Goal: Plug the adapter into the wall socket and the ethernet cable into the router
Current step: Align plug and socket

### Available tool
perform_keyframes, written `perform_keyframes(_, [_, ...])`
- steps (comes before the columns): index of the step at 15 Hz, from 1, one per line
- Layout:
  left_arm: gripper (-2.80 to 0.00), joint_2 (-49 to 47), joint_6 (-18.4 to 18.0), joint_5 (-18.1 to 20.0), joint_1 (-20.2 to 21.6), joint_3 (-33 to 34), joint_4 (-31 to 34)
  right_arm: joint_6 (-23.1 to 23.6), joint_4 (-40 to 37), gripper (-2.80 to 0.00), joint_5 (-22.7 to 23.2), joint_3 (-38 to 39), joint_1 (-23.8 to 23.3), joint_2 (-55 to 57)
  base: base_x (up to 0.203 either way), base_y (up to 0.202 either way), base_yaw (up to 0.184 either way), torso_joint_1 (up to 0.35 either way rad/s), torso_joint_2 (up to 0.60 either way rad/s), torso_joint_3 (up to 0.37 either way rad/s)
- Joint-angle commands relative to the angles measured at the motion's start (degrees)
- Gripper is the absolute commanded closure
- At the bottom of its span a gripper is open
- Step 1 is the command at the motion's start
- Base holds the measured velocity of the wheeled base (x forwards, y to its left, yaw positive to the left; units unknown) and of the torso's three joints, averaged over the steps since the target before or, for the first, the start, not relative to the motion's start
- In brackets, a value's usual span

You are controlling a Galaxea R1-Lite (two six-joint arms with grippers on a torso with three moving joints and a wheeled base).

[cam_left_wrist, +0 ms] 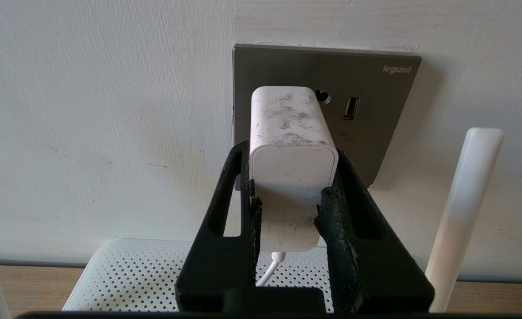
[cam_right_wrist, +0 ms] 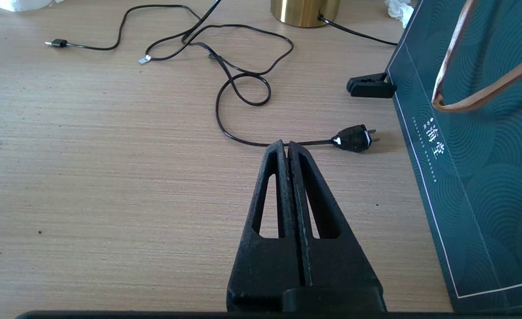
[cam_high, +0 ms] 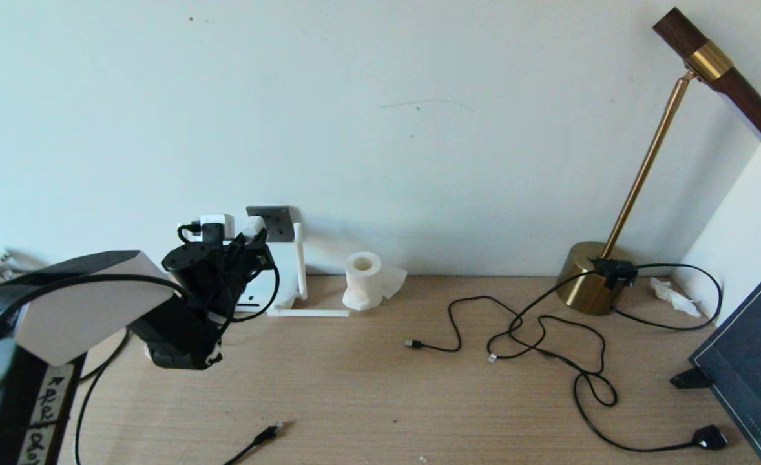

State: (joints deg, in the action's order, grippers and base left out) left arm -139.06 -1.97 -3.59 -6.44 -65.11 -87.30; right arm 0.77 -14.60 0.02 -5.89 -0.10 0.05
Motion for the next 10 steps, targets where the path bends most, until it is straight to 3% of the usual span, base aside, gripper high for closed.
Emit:
perform_keyframes(1, [0.0, 0.54, -0.04, -0.1, -0.07, 0.95, -0.37, 0.0, -0.07, 0.0, -0.02, 0.0, 0.01, 0.04, 0.0, 0.0, 0.0, 0.0, 0.0, 0.0])
perform_keyframes(10, [0.0, 1.16, -0.05, -0.19, -0.68, 2.44, -0.37, 0.02, -0.07, 0.0, 0.06, 0.0, 0.01, 0.04, 0.0, 0.0, 0.0, 0.0, 0.0, 0.0])
